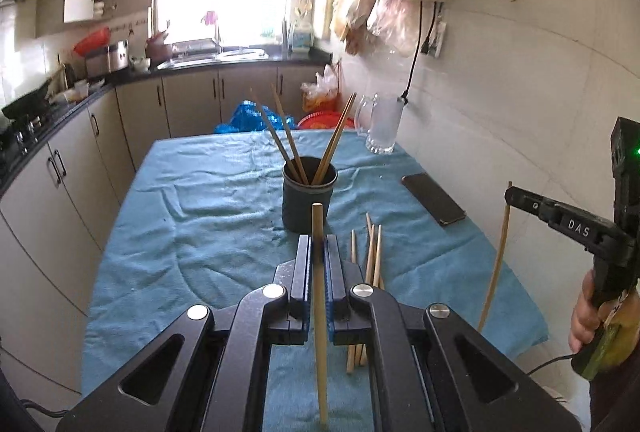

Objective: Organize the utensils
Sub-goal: 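Lower the chopstick in the left gripper into the grey cup and open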

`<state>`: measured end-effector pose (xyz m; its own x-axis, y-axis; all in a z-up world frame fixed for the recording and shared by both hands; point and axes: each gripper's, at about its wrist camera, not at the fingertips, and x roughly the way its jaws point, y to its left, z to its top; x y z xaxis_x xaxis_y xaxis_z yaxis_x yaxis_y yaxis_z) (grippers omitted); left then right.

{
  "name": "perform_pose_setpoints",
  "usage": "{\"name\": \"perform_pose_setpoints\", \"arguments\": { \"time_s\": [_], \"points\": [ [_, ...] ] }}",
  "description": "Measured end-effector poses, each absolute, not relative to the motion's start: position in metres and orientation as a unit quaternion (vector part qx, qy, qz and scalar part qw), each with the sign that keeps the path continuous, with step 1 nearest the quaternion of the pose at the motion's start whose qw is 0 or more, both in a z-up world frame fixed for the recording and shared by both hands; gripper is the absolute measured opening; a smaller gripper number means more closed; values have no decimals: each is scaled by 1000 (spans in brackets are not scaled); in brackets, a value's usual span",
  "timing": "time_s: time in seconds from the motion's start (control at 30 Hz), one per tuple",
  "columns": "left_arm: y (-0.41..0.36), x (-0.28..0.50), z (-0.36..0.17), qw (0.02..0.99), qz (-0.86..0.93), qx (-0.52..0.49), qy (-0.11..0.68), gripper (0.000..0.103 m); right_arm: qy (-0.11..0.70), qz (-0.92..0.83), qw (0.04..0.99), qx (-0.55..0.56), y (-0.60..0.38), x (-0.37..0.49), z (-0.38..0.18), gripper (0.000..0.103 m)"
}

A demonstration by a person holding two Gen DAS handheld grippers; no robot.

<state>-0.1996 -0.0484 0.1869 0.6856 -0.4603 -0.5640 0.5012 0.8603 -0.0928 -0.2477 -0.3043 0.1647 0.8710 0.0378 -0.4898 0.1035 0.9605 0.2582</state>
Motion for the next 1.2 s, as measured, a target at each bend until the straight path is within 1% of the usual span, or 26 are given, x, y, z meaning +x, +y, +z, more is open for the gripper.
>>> {"name": "perform_pose_setpoints", "arguments": {
  "time_s": [0.2, 0.4, 0.97, 1.2],
  "points": [
    [-38, -223, 200, 924, -264, 27, 275, 5, 225, -14, 965, 136, -302, -273, 185, 6],
    [-38, -223, 215, 930, -266, 20, 254, 5, 215, -14, 968, 127, -298, -270, 194, 6],
    [-45, -159, 261, 936, -260, -5, 238, 5, 198, 1, 975, 102, -297, -222, 230, 6],
    [-55, -128, 291, 938, -265, -20, 221, 5, 168, 26, 980, 104, -293, -191, 266, 6]
  ]
}}
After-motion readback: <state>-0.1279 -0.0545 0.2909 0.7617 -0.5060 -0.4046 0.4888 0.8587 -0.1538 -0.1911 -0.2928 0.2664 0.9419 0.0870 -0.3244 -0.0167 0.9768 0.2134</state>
